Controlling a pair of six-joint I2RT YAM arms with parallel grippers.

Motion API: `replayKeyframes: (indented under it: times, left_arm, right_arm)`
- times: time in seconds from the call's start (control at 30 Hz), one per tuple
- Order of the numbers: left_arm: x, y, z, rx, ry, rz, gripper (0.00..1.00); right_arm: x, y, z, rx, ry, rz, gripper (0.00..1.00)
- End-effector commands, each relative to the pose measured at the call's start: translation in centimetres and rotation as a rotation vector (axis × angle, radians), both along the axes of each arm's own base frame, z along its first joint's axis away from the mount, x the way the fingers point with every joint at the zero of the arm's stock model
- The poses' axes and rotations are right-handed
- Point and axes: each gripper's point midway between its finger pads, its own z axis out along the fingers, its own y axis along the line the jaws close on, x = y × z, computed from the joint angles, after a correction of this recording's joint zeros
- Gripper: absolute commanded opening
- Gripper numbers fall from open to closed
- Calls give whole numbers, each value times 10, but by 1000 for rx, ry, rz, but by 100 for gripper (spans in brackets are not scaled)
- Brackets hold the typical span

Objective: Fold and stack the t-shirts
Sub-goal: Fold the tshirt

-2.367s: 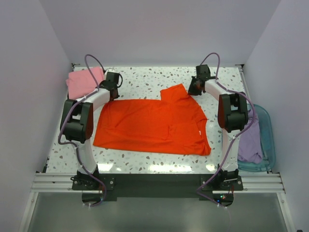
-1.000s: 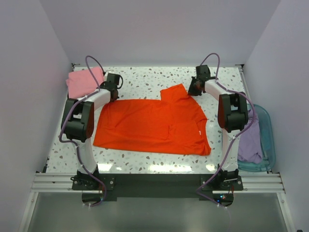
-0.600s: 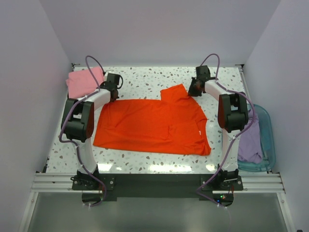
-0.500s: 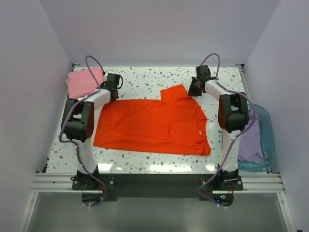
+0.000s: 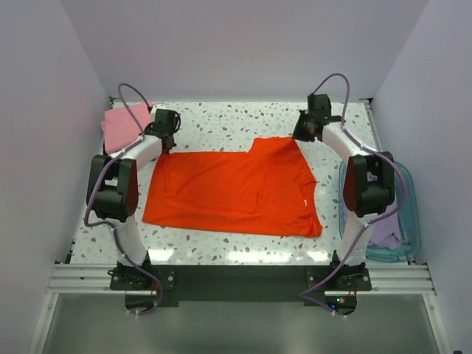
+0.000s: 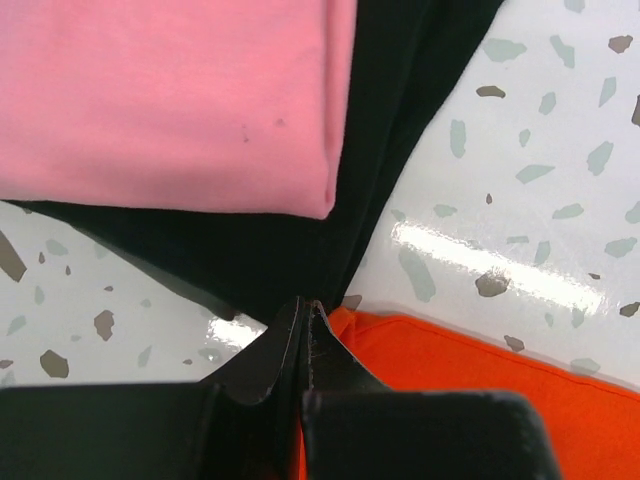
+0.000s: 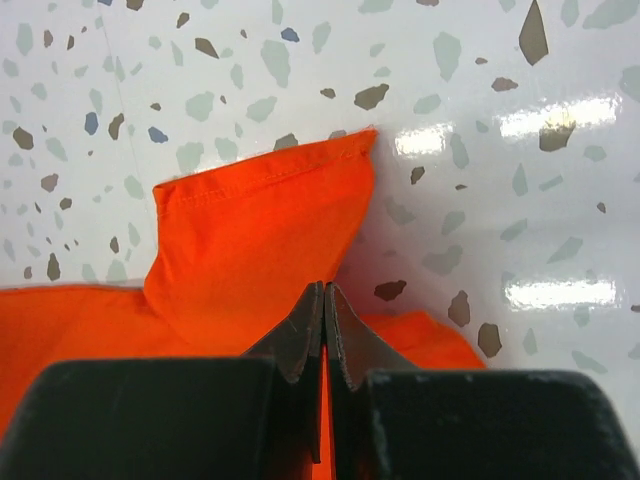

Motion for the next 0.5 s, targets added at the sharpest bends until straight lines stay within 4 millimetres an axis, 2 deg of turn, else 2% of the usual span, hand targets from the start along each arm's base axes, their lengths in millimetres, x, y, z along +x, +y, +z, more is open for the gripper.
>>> replayKeyframes:
  times: [0.0, 0.07, 0.1, 0.2, 0.23, 0.27, 0.47]
  left_arm:
    - [3, 6, 29, -56, -101, 32, 0]
    - [0, 11, 31, -74, -106, 42, 0]
    - [-1, 12, 32, -81, -110, 46, 0]
    - [-5, 17, 34, -98, -116, 64, 0]
    - [-6, 20, 34, -104, -115, 71, 0]
    - [-8, 21, 35, -109, -118, 72, 0]
    - [-23, 32, 31, -147, -107, 113, 0]
  right_arm:
    - [-5, -8, 27, -7, -66, -33, 0]
    - [-11, -10, 24, -10, -57, -33, 0]
    - [-14, -10, 31, -6, -68, -36, 0]
    - [-23, -17, 30, -21, -66, -59, 0]
    - [-26, -18, 37, -21, -80, -66, 0]
    - [-30, -20, 35, -24, -71, -68, 0]
    - [-47, -25, 47, -29, -91, -84, 0]
